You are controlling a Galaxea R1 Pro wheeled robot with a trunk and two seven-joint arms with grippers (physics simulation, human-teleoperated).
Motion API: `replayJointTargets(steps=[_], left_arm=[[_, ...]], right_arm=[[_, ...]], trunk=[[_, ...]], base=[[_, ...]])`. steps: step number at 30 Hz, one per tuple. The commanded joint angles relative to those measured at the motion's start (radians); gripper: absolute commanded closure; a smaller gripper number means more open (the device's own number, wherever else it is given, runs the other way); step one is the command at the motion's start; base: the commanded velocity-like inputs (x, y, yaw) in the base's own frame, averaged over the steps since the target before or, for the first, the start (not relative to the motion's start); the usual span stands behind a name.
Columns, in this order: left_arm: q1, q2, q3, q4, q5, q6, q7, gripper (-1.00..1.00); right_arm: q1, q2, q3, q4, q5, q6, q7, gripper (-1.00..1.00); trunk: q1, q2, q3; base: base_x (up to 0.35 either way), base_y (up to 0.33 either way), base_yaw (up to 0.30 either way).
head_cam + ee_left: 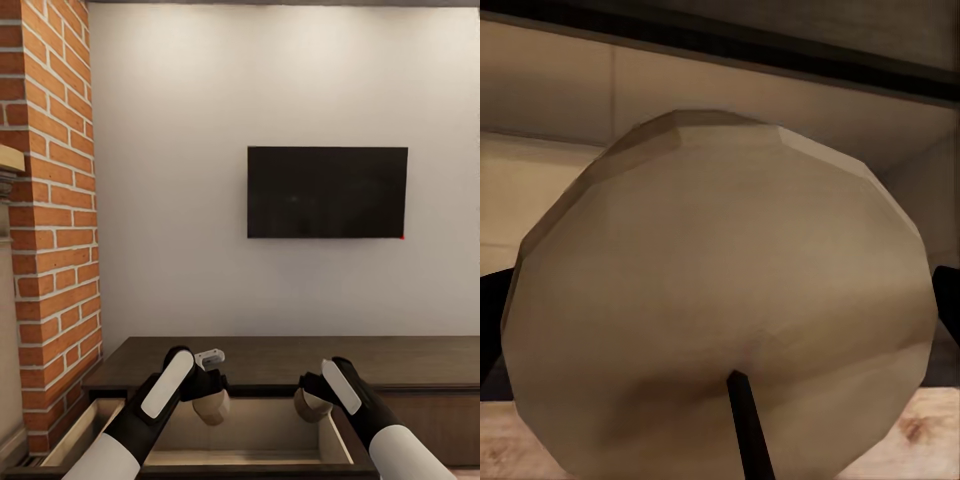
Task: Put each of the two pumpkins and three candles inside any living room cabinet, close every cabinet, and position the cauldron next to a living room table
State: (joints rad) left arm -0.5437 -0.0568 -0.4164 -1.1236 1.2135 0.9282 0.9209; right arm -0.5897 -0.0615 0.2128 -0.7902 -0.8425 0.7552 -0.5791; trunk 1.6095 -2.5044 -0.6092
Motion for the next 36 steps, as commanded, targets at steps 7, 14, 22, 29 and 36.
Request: replayJointTargets(steps=[7,14,22,29,36], left_arm=[[-0.001,0.0,-0.001,-0.001,0.009,0.001,0.01,1.0],[-0.001,0.0,-0.001,-0.001,0.009,0.001,0.01,1.0],[-0.001,0.0,-0.001,-0.002,0.009,0.001,0.01,1.0],[-0.001,0.0,-0.001,-0.002,0.009,0.001,0.01,1.0],[-0.001,0.0,-0.001,-0.002,0.009,0.001,0.01,1.0]], right_arm=[[-0.001,-0.001,0.004,-0.001,-0.014,0.002,-0.01,1.0],[0.0,-0.001,0.002,-0.002,-0.026,0.004,-0.011,1.0],[-0.001,-0.001,0.002,-0.002,-0.028,0.004,-0.011,1.0],[-0.001,-0.001,0.002,-0.001,-0.029,0.004,-0.01,1.0],[-0.001,-0.001,0.002,0.0,-0.029,0.004,-0.01,1.0]], trunk=[[-0.003,0.001,0.026],[-0.006,0.003,0.053],[-0.014,0.012,0.074],[-0.041,0.061,0.084],[-0.067,0.11,0.095]], base=[[0.0,0.0,0.0],[0.0,0.0,0.0],[0.0,0.0,0.0],[0.0,0.0,0.0],[0.0,0.0,0.0]])
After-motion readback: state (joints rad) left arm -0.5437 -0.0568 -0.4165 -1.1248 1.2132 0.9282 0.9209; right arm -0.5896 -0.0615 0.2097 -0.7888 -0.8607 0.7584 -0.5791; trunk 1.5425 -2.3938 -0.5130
